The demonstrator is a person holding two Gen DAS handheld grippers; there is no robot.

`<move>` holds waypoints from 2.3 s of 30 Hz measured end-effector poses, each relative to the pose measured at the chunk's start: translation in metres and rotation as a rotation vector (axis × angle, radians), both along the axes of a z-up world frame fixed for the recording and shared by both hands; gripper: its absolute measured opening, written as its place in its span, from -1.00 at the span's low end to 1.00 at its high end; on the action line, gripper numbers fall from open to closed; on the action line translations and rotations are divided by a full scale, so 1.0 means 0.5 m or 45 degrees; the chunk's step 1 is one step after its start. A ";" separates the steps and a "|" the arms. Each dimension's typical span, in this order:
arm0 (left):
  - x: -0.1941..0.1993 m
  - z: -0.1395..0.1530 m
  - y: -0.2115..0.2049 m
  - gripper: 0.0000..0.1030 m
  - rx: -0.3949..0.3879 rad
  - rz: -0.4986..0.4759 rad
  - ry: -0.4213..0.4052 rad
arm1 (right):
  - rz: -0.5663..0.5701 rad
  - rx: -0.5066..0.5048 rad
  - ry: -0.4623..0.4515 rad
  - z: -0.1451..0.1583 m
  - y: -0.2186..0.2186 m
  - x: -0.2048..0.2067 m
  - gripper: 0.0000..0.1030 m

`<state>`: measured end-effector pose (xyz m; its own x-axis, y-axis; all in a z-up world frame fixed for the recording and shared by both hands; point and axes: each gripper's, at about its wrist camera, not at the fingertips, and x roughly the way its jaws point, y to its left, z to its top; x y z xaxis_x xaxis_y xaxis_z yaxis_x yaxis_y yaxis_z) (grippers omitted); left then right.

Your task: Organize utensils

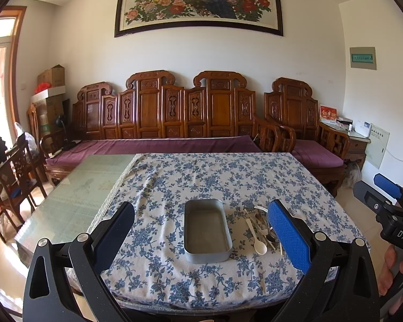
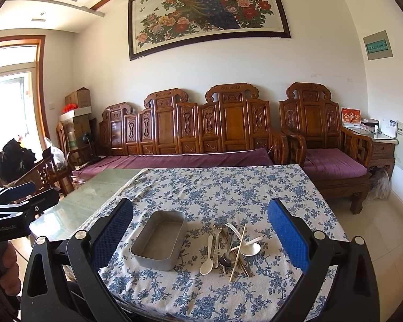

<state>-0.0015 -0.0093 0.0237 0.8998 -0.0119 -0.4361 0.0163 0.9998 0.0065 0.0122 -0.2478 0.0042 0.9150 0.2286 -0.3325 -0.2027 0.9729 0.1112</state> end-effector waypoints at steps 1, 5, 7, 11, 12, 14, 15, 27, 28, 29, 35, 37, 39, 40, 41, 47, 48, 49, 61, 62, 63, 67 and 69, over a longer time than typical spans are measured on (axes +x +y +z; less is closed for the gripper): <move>0.002 0.002 -0.001 0.87 0.001 0.000 0.001 | 0.000 0.000 0.000 0.001 0.001 0.001 0.95; -0.009 -0.006 0.005 0.87 -0.002 -0.001 -0.003 | 0.001 0.000 -0.001 0.001 0.003 0.000 0.95; -0.009 -0.002 0.004 0.87 -0.002 -0.002 -0.003 | 0.001 0.002 -0.001 0.001 0.004 0.000 0.95; -0.005 0.005 0.003 0.87 0.000 -0.003 -0.001 | 0.001 0.002 -0.003 0.000 0.004 0.000 0.95; -0.004 0.006 0.003 0.87 0.000 -0.004 0.000 | 0.002 0.004 -0.003 -0.002 0.002 0.000 0.95; -0.001 0.010 0.003 0.87 -0.001 -0.005 -0.001 | 0.003 0.003 -0.003 0.001 0.008 -0.001 0.95; -0.011 -0.007 0.004 0.87 -0.003 -0.002 -0.006 | 0.003 0.004 -0.004 -0.001 0.007 -0.002 0.95; -0.014 -0.007 0.000 0.87 -0.002 -0.006 -0.008 | 0.009 0.012 -0.010 0.026 0.019 -0.007 0.95; -0.014 -0.007 -0.001 0.87 0.000 -0.008 -0.007 | 0.009 0.012 -0.010 0.026 0.020 -0.007 0.95; -0.014 -0.007 -0.002 0.87 0.000 -0.009 -0.007 | 0.009 0.012 -0.011 0.027 0.021 -0.007 0.95; -0.015 -0.013 0.000 0.87 0.003 -0.015 0.000 | 0.013 0.015 -0.005 0.023 0.011 -0.006 0.95; -0.011 -0.020 0.001 0.87 0.004 -0.020 0.010 | 0.015 0.018 0.001 0.019 0.003 -0.003 0.95; -0.004 -0.030 -0.001 0.87 0.010 -0.025 0.027 | 0.012 0.023 0.010 0.011 -0.003 0.001 0.95; 0.000 -0.036 -0.002 0.87 0.014 -0.028 0.040 | 0.011 0.025 0.017 0.006 -0.005 0.003 0.95; 0.005 -0.043 -0.002 0.87 0.018 -0.030 0.053 | 0.011 0.028 0.026 0.001 -0.007 0.007 0.95; 0.045 -0.091 -0.005 0.87 0.026 -0.054 0.139 | 0.036 0.056 0.084 -0.051 -0.029 0.046 0.95; 0.053 -0.100 -0.006 0.87 0.024 -0.062 0.152 | 0.039 0.058 0.095 -0.060 -0.033 0.054 0.95; 0.064 -0.111 -0.007 0.87 0.022 -0.067 0.170 | 0.042 0.058 0.107 -0.070 -0.037 0.061 0.95; 0.176 -0.220 -0.045 0.87 0.047 -0.166 0.325 | 0.016 -0.007 0.282 -0.203 -0.083 0.193 0.53; 0.183 -0.226 -0.049 0.87 0.057 -0.163 0.327 | 0.014 -0.014 0.302 -0.216 -0.088 0.208 0.49; 0.190 -0.231 -0.052 0.87 0.063 -0.165 0.332 | 0.012 -0.020 0.317 -0.225 -0.092 0.218 0.48; 0.226 -0.248 -0.065 0.84 0.087 -0.183 0.359 | 0.002 -0.050 0.381 -0.270 -0.111 0.268 0.39; 0.241 -0.256 -0.071 0.77 0.088 -0.198 0.380 | 0.005 -0.064 0.408 -0.290 -0.117 0.290 0.33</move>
